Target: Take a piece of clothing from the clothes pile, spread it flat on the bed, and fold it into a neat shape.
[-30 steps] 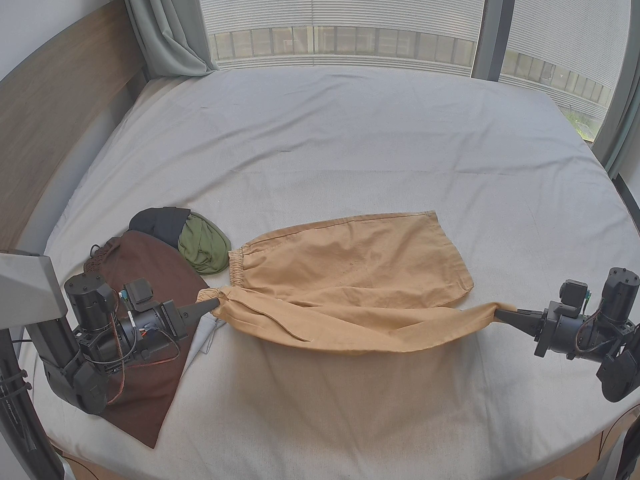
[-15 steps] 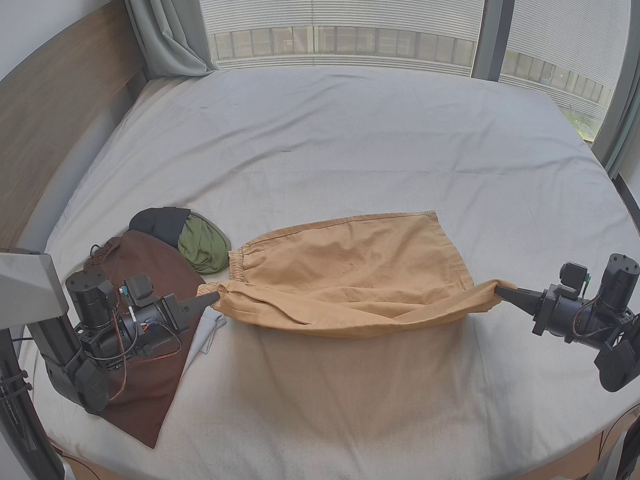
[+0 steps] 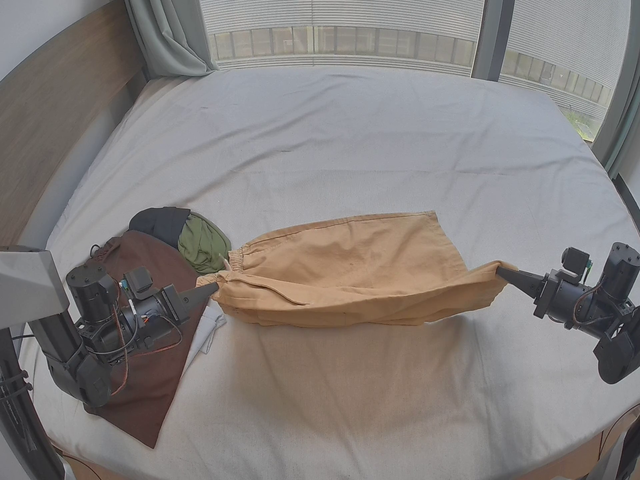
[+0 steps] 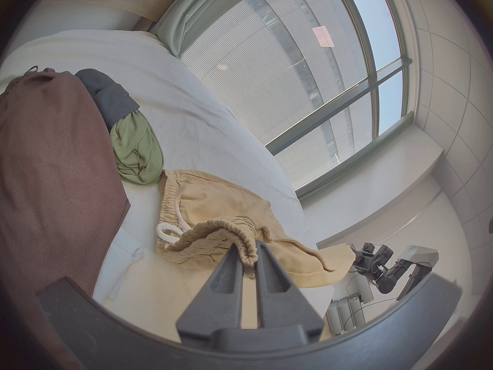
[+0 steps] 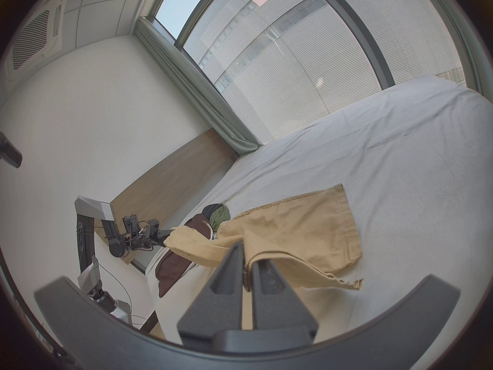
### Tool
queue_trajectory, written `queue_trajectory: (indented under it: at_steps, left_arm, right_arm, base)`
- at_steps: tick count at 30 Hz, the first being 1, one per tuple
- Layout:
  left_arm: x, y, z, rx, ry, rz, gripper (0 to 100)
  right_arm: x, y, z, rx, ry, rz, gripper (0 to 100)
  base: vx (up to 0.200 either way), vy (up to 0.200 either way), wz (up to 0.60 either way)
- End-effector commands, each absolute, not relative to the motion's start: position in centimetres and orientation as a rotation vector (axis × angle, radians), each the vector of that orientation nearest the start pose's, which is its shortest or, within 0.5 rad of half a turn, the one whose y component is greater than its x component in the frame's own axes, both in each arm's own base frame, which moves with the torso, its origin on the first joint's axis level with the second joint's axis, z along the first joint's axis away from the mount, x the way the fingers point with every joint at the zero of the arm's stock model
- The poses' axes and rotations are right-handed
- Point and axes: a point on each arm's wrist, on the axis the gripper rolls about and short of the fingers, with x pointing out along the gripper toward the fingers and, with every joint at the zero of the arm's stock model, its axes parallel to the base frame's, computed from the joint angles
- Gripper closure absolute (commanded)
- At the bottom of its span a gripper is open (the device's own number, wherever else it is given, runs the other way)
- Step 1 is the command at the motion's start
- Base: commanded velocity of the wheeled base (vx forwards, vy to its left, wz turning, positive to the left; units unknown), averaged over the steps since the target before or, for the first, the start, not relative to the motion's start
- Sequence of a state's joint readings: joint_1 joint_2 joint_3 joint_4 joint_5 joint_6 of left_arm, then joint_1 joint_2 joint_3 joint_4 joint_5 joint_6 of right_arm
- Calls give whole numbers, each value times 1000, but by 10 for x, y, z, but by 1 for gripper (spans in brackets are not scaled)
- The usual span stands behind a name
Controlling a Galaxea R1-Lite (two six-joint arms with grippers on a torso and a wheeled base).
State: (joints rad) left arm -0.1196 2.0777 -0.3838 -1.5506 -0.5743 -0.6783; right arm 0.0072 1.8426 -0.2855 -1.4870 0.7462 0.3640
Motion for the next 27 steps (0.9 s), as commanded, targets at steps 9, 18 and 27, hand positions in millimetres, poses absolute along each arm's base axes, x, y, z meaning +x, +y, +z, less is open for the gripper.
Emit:
queue_trajectory:
  at_steps: [9,18,27]
  left_arm:
    - [301,-49,69,-685,334,-590,100]
    - [304,-53,70,-692,322,-584,100]
    - [315,-55,76,-739,281,-551,100]
  right_arm:
    - [263,17,114,380,163,722,100]
    - [274,17,116,399,150,721,100]
    - [290,17,113,403,138,686,100]
  base:
    - [0,0,0]
    - [0,0,0]
    - [0,0,0]
